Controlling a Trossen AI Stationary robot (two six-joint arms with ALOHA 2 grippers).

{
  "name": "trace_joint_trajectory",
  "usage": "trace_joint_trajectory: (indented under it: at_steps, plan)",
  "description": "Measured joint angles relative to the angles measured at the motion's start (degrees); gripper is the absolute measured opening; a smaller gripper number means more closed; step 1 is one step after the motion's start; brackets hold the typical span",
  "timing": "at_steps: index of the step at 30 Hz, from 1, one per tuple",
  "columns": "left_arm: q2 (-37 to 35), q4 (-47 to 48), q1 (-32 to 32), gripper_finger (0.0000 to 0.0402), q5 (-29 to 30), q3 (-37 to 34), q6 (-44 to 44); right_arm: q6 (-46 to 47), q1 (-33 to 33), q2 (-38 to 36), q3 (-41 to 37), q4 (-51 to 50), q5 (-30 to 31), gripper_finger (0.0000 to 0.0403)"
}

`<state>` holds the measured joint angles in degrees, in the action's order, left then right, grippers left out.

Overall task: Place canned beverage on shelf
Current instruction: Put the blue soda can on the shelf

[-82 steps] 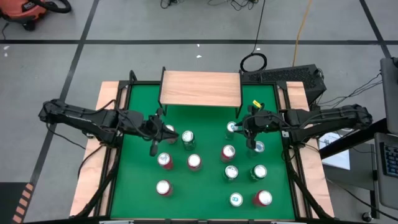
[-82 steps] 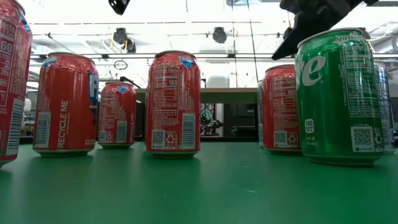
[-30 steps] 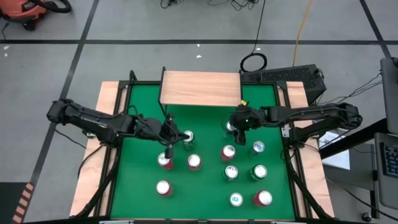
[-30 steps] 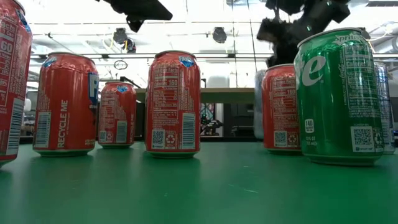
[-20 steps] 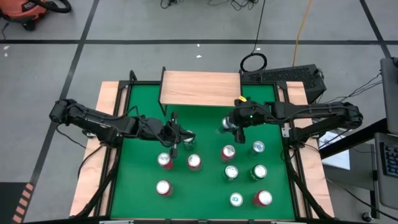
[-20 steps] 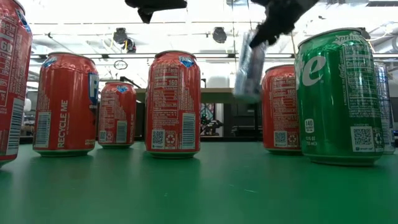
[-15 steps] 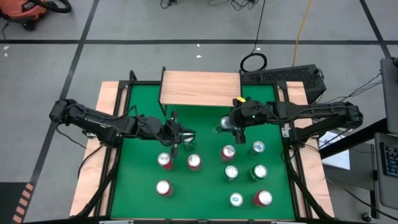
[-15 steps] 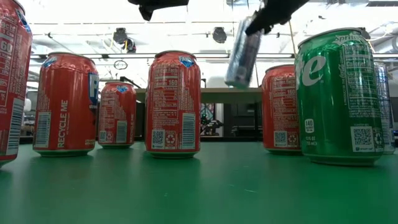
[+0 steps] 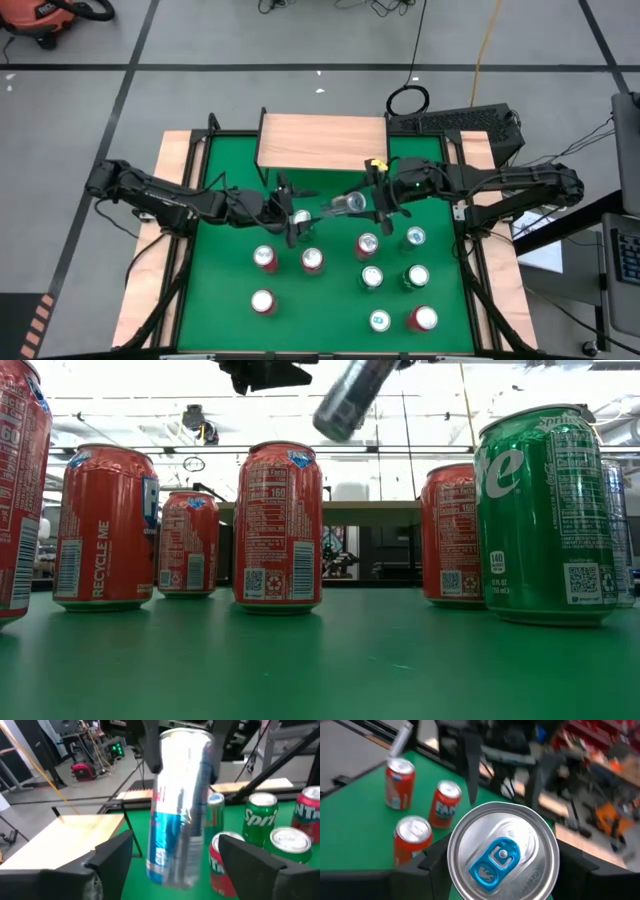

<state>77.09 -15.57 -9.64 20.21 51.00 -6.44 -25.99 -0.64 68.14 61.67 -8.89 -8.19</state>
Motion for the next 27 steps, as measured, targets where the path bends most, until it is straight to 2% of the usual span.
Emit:
trace_joint_trajectory:
  at_steps: [3,8,13,17,24,27]
  plan:
    - [1.04,-0.61,0.39,0.0309,0.03,0.00,0.00,-1.60,-0.01,0.00,0.00,2.98,-2.37,0.0235]
    - [2.78,-0.83,0.98,0.0311,-0.52,0.00,0.00,-3.69,0.01,0.04,0.00,4.36,-2.59,0.0234]
    - [4.54,-1.95,1.72,0.0308,-6.34,0.00,0.02,-7.03,-0.03,0.04,0.00,4.43,-5.35,0.0235]
    - [5.48,-3.65,1.85,0.0285,-6.83,0.00,-0.02,-7.97,0.01,0.04,0.00,5.94,-7.55,0.0234]
    - [5.48,-4.40,1.77,0.0219,-8.03,0.00,-0.29,-7.39,-0.03,0.04,0.00,6.03,-7.87,0.0240]
    - [5.48,-4.65,1.67,0.0215,-8.55,0.00,-0.09,-7.28,-0.03,0.12,0.00,6.12,-8.33,0.0241]
